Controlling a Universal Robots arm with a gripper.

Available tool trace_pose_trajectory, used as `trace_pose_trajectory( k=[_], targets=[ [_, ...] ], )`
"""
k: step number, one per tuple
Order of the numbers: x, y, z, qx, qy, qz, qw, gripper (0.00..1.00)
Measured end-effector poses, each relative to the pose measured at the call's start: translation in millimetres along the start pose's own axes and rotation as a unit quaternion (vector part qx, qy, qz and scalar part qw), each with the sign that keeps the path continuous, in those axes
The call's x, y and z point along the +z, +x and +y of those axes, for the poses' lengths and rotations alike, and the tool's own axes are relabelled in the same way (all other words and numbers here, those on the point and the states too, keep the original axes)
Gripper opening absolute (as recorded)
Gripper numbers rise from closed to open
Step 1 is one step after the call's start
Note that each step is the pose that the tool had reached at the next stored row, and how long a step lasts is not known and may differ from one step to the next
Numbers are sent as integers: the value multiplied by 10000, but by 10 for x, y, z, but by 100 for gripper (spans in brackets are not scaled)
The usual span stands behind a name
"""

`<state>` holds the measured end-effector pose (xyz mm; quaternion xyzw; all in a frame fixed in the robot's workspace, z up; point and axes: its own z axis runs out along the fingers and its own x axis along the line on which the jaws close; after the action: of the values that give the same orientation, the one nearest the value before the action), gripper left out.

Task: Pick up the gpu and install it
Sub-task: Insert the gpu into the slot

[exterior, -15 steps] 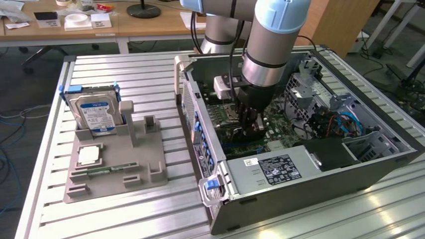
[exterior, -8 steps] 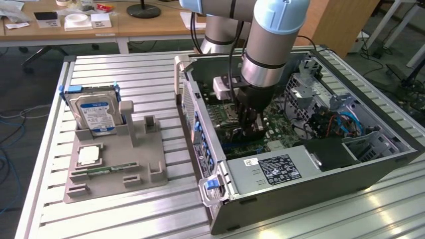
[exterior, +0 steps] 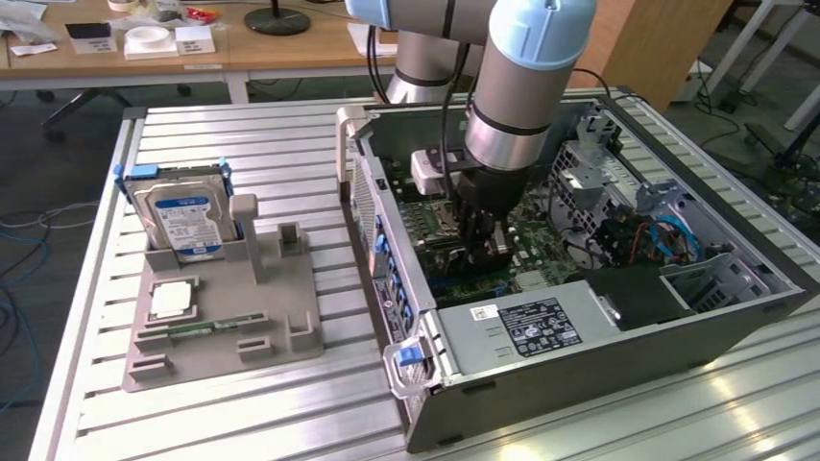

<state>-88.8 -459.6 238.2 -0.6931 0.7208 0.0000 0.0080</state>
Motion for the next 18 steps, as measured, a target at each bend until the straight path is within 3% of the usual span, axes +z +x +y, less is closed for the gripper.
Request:
trace_pose_trajectory(
  k=[18],
  targets=[
    [15,1,0,0,-1,0,10000,27]
  ],
)
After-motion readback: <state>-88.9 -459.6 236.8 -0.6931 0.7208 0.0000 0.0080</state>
